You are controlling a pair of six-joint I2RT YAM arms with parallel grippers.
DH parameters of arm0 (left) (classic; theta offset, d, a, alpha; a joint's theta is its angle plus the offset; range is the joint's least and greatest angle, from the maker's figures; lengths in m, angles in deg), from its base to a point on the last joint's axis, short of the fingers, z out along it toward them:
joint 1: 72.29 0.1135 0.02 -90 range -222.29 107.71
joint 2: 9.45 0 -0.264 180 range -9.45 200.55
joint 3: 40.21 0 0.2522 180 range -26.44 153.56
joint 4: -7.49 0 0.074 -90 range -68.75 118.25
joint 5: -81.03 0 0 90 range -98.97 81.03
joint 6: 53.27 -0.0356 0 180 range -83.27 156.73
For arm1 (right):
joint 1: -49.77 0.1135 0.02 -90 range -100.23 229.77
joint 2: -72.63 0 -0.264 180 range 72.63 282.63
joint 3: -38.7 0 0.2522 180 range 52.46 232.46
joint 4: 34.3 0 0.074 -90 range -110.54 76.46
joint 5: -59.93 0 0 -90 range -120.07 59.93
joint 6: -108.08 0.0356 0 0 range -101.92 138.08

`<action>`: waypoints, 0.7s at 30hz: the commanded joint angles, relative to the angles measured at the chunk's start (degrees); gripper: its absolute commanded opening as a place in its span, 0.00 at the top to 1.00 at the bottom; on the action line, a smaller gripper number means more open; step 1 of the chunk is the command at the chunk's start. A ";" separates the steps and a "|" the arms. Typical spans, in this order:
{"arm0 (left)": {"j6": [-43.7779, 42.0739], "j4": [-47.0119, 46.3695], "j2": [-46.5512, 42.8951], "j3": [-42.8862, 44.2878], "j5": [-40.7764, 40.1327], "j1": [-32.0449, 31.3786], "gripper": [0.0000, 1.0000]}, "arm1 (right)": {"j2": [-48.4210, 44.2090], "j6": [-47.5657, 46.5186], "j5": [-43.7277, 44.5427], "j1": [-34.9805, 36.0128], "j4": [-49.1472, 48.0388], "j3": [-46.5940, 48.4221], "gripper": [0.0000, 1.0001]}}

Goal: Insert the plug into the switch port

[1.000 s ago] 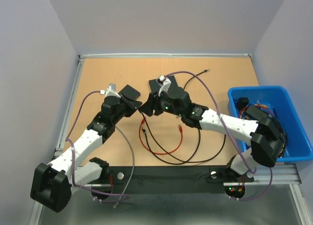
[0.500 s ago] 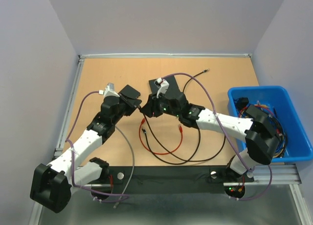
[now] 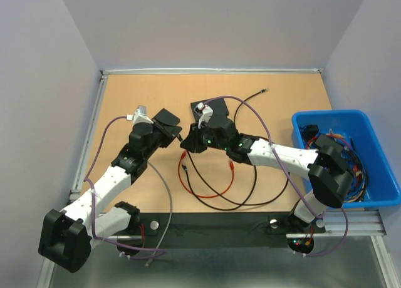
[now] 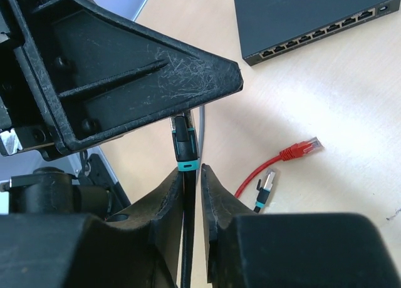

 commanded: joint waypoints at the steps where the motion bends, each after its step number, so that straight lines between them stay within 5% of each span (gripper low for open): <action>1: -0.05 -3.52 -1.61 0.62 -0.84 -0.21 1.00 | -1.13 -0.15 1.00 0.47 -1.64 1.13 0.77; 6: 0.12 -3.87 -1.35 0.10 -0.92 -0.21 1.00 | -2.10 0.11 0.56 0.47 -2.08 1.13 0.63; 21: 0.30 -4.75 -0.29 -0.43 -0.13 -0.21 1.00 | -4.65 -1.29 2.49 0.47 -3.93 2.18 0.63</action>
